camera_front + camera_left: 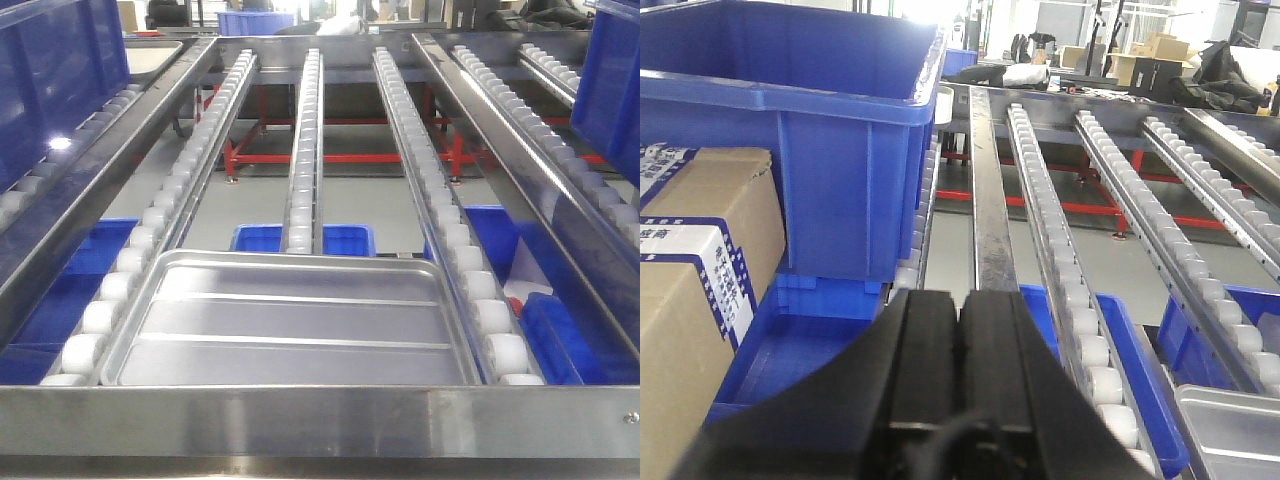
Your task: Grab silver tray and stack on right shelf
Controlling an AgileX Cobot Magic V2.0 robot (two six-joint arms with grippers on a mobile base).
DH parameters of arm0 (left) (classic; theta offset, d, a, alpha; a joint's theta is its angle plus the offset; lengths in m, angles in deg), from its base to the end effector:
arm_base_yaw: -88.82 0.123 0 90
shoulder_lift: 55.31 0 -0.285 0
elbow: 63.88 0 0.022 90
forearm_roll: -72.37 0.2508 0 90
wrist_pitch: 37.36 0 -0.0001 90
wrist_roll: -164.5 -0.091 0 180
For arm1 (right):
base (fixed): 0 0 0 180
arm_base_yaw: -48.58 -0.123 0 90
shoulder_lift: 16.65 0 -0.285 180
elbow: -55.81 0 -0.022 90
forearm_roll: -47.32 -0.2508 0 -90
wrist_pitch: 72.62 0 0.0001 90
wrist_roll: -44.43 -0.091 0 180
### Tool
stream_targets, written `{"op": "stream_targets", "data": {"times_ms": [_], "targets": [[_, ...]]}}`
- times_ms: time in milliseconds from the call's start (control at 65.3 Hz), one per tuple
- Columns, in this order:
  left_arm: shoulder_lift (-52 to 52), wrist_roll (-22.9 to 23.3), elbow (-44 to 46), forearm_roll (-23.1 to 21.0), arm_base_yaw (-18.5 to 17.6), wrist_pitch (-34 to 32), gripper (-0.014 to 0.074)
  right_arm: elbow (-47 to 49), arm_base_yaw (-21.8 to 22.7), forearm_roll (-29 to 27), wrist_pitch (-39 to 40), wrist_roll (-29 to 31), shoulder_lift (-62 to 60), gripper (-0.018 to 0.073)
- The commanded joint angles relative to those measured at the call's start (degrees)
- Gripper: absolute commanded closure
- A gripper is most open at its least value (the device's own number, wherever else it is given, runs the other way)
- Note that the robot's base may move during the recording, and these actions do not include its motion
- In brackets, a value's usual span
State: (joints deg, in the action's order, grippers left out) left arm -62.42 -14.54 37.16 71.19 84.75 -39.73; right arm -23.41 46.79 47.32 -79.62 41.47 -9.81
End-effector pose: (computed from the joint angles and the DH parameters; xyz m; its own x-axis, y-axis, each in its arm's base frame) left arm 0.0562 -0.0039 0.2073 0.1068 -0.0450 -0.9933 0.0742 0.9966 -0.0372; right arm 0.0566 0.0018 0.1912 -0.0549 0.0499 -0.9972 -0.0284 0.9983 0.0516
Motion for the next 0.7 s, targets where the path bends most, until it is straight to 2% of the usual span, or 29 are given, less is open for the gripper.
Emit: {"op": "stream_targets", "data": {"times_ms": [0, 689], "targets": [[0.6, -0.2, -1.5, -0.1, 0.0, -5.2, 0.0687, 0.3, -0.1, 0.4, 4.8, 0.4, -0.7, 0.0507], [0.6, -0.2, -1.5, -0.1, 0.0, -5.2, 0.0687, 0.3, -0.1, 0.4, 4.8, 0.4, -0.7, 0.0507]]}}
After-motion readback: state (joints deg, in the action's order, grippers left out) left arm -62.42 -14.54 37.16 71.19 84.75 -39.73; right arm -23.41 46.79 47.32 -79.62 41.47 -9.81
